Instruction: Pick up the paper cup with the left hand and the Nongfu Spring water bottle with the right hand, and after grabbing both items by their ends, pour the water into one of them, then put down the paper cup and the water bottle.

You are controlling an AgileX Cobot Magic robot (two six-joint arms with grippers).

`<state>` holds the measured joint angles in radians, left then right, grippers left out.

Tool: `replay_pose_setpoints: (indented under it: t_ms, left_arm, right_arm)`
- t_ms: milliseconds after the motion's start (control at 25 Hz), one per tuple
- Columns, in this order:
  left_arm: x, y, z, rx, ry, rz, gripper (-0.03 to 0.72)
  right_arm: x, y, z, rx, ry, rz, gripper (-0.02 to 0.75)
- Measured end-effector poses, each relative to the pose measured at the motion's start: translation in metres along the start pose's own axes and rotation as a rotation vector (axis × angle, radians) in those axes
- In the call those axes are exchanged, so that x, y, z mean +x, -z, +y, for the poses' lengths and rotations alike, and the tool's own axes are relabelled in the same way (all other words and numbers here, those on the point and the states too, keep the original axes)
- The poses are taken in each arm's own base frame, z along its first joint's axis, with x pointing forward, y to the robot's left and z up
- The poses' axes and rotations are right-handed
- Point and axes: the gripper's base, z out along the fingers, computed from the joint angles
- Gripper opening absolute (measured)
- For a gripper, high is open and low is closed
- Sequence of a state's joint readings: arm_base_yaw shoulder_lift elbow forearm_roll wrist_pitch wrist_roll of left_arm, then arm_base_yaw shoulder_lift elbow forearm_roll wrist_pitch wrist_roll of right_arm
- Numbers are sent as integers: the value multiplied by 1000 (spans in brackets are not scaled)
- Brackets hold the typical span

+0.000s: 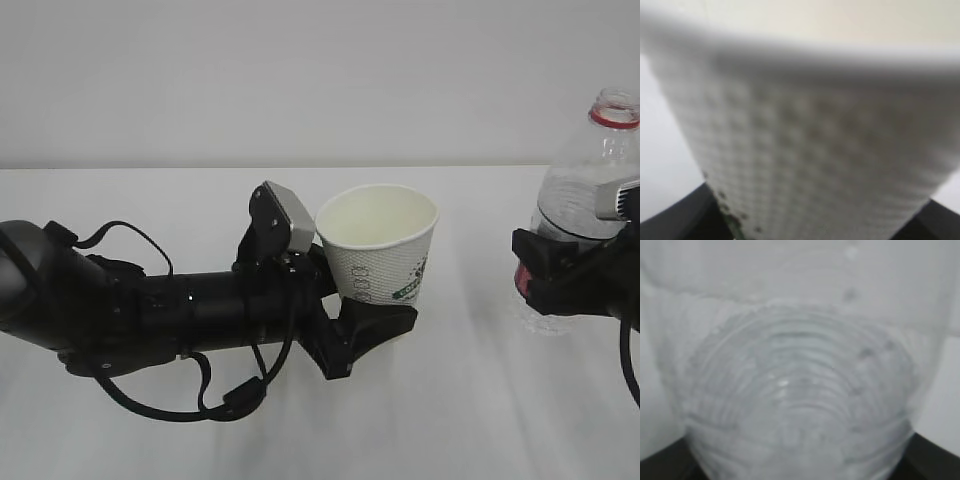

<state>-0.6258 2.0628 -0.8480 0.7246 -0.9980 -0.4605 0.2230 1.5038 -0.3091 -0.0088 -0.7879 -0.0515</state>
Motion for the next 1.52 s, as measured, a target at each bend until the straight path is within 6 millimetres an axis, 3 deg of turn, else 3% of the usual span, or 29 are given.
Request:
replay_pose_setpoints:
  t_ms: [200,560,880,1520]
  left_arm:
    - [2,-5,-14,56,26,24,524]
    - [10,-5,-19,91,-23,121,524]
    - [11,-5,-20,107,-36,129,524]
    - [13,-7,-24,110,-42,152,524]
  right_arm:
    - [0,0,0,0,9,1,495]
    - [-9,10,-1,0,22,3,495]
    - [-17,23,-1,-2,170,23,495]
    - [-19,24,-4,34,370,6,495]
